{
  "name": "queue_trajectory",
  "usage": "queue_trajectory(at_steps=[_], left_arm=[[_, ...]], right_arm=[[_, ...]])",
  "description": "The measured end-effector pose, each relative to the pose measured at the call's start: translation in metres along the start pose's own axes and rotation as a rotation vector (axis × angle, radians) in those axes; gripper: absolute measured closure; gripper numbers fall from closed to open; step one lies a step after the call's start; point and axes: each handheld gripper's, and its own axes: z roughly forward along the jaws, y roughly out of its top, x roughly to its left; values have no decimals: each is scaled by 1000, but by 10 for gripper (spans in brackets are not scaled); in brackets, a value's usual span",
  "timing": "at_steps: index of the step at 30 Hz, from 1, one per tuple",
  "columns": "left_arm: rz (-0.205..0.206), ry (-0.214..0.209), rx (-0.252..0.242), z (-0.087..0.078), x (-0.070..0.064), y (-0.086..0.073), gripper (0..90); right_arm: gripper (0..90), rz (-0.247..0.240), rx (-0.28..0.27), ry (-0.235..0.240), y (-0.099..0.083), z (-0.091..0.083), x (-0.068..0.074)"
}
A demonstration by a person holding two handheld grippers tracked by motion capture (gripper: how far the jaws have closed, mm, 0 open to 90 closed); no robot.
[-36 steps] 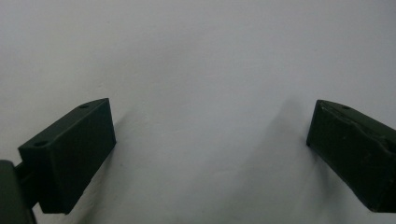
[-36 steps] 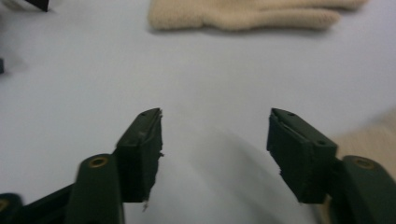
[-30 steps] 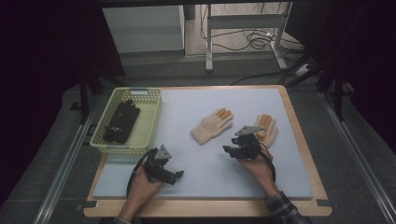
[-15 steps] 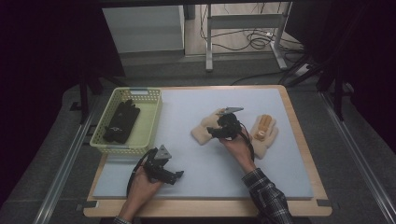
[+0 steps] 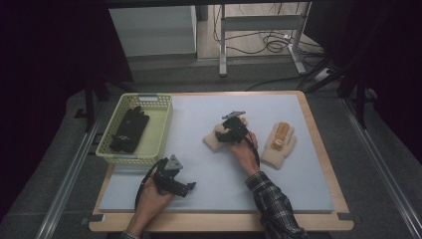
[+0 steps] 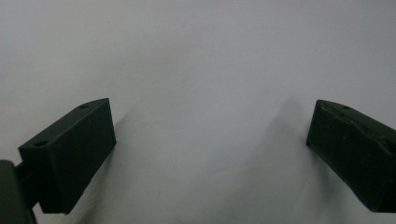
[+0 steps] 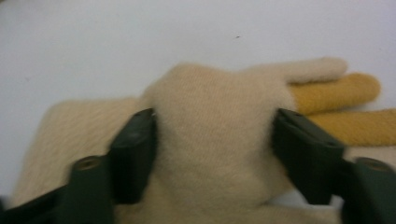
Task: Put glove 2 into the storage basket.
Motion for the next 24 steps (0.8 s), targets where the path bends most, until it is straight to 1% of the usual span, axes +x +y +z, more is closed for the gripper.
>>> queue_trajectory(at_steps=[1, 2, 3, 4, 6, 8, 9, 10, 11, 12, 14, 16, 17, 18, 19, 20, 21, 22, 24], left_arm=[[0, 0, 0, 0, 0, 0, 13], [0, 0, 0, 0, 0, 0, 13], [0, 0, 0, 0, 0, 0, 12], [1, 0, 1, 0, 0, 0, 12], [1, 0, 1, 0, 0, 0, 13], [-2, -1, -1, 0, 0, 0, 13], [-3, -1, -2, 0, 0, 0, 13], [-3, -1, -2, 0, 0, 0, 13], [-3, -1, -2, 0, 0, 0, 12], [-3, -1, -2, 0, 0, 0, 13], [-2, -1, -1, 0, 0, 0, 13], [-5, -1, -3, 0, 0, 0, 13], [2, -1, 1, 0, 0, 0, 13], [2, -1, 1, 0, 0, 0, 13], [-1, -1, -1, 0, 0, 0, 13], [-1, -1, -1, 0, 0, 0, 13], [-2, 0, -4, 0, 0, 0, 13], [-2, 0, -4, 0, 0, 0, 13], [-1, 0, -3, 0, 0, 0, 12]], right_arm=[[483, -19, 4, 15, -1, -1, 1], [483, -19, 4, 15, -1, -1, 1], [539, -19, 10, 22, -1, -3, 1], [539, -19, 10, 22, -1, -3, 1], [576, -23, 13, 36, -1, -5, -1], [587, -33, 12, 53, 0, -8, -3], [588, -56, 6, 65, 1, -14, -4], [588, -56, 6, 65, 1, -14, -4], [588, -57, -13, 93, 2, -23, -5], [588, -57, -13, 93, 2, -23, -5], [585, -71, -20, 121, 3, -35, -4], [583, -101, -29, 149, 4, -47, -1], [580, -133, -31, 175, 3, -60, 4], [579, -152, -31, 190, 2, -66, 7], [579, -152, -31, 190, 2, -66, 7], [576, -194, -33, 229, -1, -78, 13], [573, -212, -35, 249, -4, -84, 15], [573, -212, -35, 249, -4, -84, 15], [570, -244, -33, 294, -10, -95, 21]])
